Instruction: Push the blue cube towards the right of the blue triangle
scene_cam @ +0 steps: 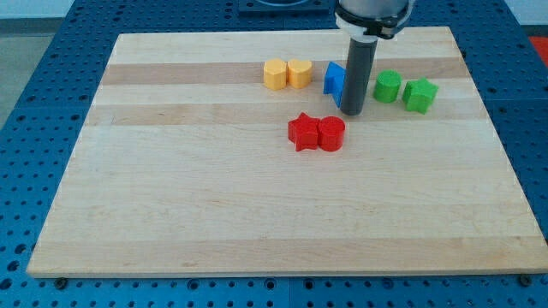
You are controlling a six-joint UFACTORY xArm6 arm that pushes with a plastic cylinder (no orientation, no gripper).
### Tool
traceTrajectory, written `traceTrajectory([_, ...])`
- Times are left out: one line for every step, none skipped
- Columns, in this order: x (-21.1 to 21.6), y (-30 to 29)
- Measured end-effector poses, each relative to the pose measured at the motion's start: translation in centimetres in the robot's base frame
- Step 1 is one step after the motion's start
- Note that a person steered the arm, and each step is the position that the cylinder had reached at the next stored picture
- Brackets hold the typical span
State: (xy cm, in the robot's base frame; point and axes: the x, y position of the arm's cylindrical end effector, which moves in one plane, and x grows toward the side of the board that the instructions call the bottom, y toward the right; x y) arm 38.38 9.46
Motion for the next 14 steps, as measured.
traceTrajectory([0.0, -1.9])
traceTrajectory([0.0, -4.0])
traceTrajectory([-0.2, -5.0])
traceTrajectory([-1.1, -4.8])
traceTrajectory([-2.1, -4.1])
traceTrajectory([-2.2, -3.7])
traceTrajectory([-2.2, -3.3])
traceTrajectory([-2.1, -2.8])
traceTrajectory([-1.1, -2.2])
traceTrajectory([-0.4, -2.0])
traceTrajectory([-0.3, -1.4])
traceTrajectory([-0.3, -0.7])
traceTrajectory([-0.6, 0.1])
traceTrajectory([-1.6, 0.6])
